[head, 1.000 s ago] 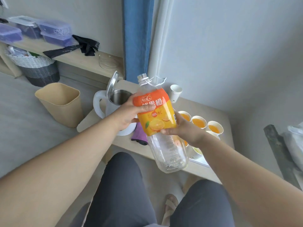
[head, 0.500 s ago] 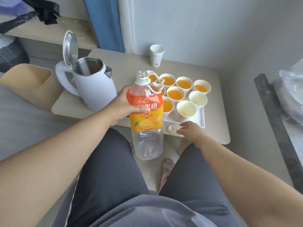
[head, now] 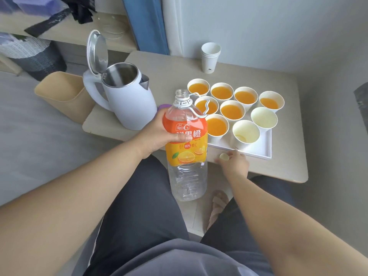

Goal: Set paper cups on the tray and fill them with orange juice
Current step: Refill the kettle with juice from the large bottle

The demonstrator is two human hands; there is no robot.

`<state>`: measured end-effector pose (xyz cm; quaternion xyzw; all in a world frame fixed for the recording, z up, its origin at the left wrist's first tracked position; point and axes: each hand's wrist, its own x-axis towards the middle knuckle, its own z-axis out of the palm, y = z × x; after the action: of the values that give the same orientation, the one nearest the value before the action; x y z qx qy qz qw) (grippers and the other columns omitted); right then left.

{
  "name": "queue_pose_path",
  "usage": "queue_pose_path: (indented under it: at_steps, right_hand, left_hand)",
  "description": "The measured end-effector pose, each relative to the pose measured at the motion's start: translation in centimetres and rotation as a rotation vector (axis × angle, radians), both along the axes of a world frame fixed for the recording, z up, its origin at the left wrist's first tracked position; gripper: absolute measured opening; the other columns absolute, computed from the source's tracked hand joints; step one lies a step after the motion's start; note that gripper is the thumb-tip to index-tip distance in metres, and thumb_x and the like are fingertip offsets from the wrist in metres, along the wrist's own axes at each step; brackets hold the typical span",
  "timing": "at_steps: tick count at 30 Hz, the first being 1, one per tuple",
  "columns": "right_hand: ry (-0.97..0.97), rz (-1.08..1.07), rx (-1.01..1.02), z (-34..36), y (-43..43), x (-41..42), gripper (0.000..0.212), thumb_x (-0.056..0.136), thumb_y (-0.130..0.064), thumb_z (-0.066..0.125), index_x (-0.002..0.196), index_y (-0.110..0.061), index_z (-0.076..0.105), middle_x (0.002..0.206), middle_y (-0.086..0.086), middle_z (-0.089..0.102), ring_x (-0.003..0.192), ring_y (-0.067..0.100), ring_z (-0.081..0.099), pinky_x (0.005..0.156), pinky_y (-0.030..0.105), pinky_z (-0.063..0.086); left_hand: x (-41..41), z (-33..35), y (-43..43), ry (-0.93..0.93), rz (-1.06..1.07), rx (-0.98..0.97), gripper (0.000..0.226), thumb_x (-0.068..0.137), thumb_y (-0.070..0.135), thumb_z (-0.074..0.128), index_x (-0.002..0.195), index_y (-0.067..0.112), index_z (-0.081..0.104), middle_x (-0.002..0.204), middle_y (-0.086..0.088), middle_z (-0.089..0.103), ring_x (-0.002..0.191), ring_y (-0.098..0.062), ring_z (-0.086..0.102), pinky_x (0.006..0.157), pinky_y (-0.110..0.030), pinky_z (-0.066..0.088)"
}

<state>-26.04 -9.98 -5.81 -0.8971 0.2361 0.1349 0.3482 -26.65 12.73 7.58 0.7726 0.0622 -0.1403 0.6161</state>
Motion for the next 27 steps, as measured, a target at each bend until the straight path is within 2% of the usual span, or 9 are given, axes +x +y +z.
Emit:
queue_pose_path:
  at_steps: [4,6,9,13,16,19,21,24,27]
  right_hand:
    - [-0.029,-0.015,0.185,2.1,-0.8,-1.2,0.032,0.084,-0.032,0.068,0.110,-0.017,0.057,0.109,0.002,0.061,0.097,0.022,0.055,0.075,0.030,0.045]
    - [-0.068,0.021,0.370,4.4,-1.3,-1.8,0.025,0.085,-0.025,0.068,0.107,-0.017,0.057,0.101,-0.001,0.061,0.088,0.017,0.058,0.069,0.025,0.046]
    - [-0.121,0.080,0.679,9.4,-2.9,-1.6,0.019,0.085,-0.008,0.067,0.103,-0.009,0.061,0.091,0.003,0.060,0.076,0.016,0.059,0.063,0.020,0.052]
    - [-0.191,0.241,0.745,16.2,-4.7,0.2,0.027,0.084,0.001,0.067,0.110,-0.003,0.062,0.093,0.004,0.064,0.074,0.013,0.064,0.067,0.018,0.053]
    - [-0.283,0.342,0.631,20.9,-4.6,1.3,0.030,0.081,0.002,0.070,0.109,-0.004,0.064,0.094,0.006,0.067,0.069,0.010,0.066,0.065,0.014,0.051]
    - [-0.314,0.497,0.313,24.8,-3.9,2.1,0.030,0.077,-0.005,0.075,0.104,-0.015,0.067,0.085,-0.001,0.067,0.059,0.000,0.061,0.059,0.010,0.046]
    - [-0.329,0.628,0.127,26.9,-3.3,2.3,0.033,0.075,-0.012,0.078,0.106,-0.020,0.068,0.084,-0.012,0.064,0.066,0.001,0.059,0.062,0.011,0.046]
    - [-0.343,0.789,-0.085,29.0,-2.4,2.3,0.040,0.073,-0.020,0.080,0.111,-0.023,0.067,0.084,-0.022,0.055,0.081,0.007,0.061,0.068,0.009,0.043]
    - [-0.387,0.850,-0.160,29.9,-1.9,2.0,0.044,0.073,-0.020,0.081,0.114,-0.022,0.067,0.092,-0.012,0.055,0.092,0.013,0.062,0.081,0.019,0.045]
  left_hand:
    - [0.2,0.1,-0.6,0.006,-0.034,0.010,0.093,0.052,0.026,0.090,0.128,0.030,0.038,0.124,0.006,0.057,0.110,-0.010,0.059,0.082,-0.026,0.053]
    - [0.3,0.1,-0.7,0.008,-0.046,0.013,0.089,0.051,0.027,0.087,0.126,0.034,0.038,0.124,0.006,0.058,0.110,-0.010,0.060,0.086,-0.029,0.053]
    - [0.5,0.9,-1.3,-0.011,-0.103,0.031,0.090,0.051,0.026,0.088,0.127,0.031,0.040,0.123,0.007,0.058,0.110,-0.011,0.060,0.087,-0.029,0.053]
    - [0.8,2.3,-1.8,-0.027,-0.165,0.080,0.103,0.046,0.033,0.091,0.134,0.028,0.037,0.125,0.005,0.058,0.111,-0.012,0.060,0.088,-0.031,0.053]
    - [0.8,4.1,-2.4,-0.071,-0.218,0.119,0.099,0.047,0.031,0.092,0.130,0.031,0.038,0.121,0.009,0.060,0.110,-0.010,0.061,0.093,-0.036,0.053]
    - [0.8,5.7,-2.9,-0.151,-0.271,0.160,0.090,0.059,0.013,0.091,0.128,0.034,0.037,0.119,0.014,0.058,0.112,-0.009,0.058,0.095,-0.033,0.050]
    - [0.8,6.7,-3.1,-0.206,-0.306,0.209,0.091,0.059,0.011,0.091,0.129,0.034,0.037,0.120,0.014,0.057,0.113,-0.009,0.057,0.093,-0.028,0.050]
    - [0.9,7.8,-3.1,-0.267,-0.347,0.356,0.105,0.043,0.039,0.094,0.132,0.034,0.039,0.127,0.008,0.054,0.116,-0.011,0.055,0.097,-0.036,0.049]
    - [1.3,8.6,-2.9,-0.303,-0.350,0.513,0.115,0.031,0.058,0.084,0.133,0.037,0.038,0.130,0.004,0.051,0.117,-0.014,0.053,0.099,-0.038,0.047]
